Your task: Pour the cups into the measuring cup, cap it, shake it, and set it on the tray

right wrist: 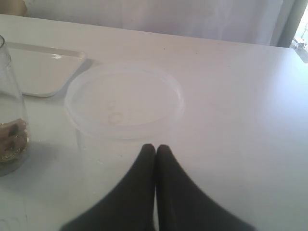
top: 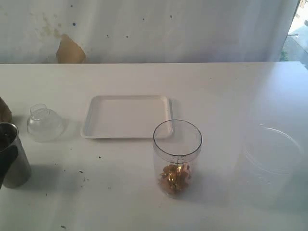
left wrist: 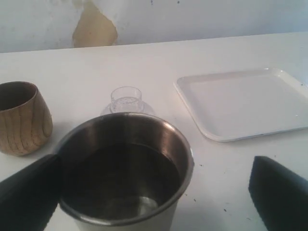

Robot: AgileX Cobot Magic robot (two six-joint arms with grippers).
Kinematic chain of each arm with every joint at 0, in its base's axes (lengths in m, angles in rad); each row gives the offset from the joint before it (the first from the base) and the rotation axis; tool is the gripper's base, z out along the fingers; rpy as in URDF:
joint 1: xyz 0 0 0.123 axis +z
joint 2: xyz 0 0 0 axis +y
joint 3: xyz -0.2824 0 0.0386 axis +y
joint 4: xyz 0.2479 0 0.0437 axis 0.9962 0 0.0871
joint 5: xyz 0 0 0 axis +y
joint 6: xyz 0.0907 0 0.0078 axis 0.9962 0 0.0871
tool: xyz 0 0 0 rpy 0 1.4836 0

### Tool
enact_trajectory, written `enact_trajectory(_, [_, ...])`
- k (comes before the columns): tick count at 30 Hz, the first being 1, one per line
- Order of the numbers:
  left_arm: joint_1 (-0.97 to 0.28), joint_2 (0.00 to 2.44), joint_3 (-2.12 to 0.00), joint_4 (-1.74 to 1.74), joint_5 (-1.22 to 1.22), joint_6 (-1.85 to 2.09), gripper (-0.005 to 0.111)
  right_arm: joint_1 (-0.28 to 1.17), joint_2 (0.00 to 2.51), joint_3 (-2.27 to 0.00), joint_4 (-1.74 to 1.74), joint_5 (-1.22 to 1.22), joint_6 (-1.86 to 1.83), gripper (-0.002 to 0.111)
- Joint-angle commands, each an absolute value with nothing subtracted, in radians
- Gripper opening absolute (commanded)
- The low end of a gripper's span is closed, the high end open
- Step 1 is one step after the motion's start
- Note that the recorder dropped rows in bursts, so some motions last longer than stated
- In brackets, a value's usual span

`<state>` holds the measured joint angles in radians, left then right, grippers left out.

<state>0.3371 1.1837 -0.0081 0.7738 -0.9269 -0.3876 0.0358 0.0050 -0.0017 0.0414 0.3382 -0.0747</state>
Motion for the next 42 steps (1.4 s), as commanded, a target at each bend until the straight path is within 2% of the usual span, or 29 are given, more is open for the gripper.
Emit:
enact_trajectory(1, [0.336, 1.175, -0.001, 0.789, -0.854, -0.43, 0.105, 0.04, 0.0, 0.0, 0.037, 0.335, -0.075, 0.0])
enact_trajectory(4, [0.336, 1.175, 0.0, 0.789, -0.777, -0.43, 0.105, 0.04, 0.0, 0.0, 0.037, 0.335, -0.075, 0.0])
enact_trajectory(10, [0.336, 1.177, 0.0, 0.82, -0.801, -0.429, 0.105, 0.04, 0.0, 0.0, 0.037, 0.335, -0.075, 0.0])
enact_trajectory(21, [0.336, 1.131, 0.0, 0.808, -1.082, -0.415, 0.105, 0.04, 0.0, 0.0, 0.037, 0.335, -0.075, 0.0])
enact_trajectory(34, [0.336, 0.952, 0.0, 0.861, -0.7, -0.615, 0.105, 0.04, 0.0, 0.0, 0.037, 0.337, -0.075, 0.0])
enact_trajectory(42, [0.336, 0.942, 0.0, 1.069, -0.681, -0.804, 0.105, 0.04, 0.0, 0.0, 0.037, 0.335, -0.075, 0.0])
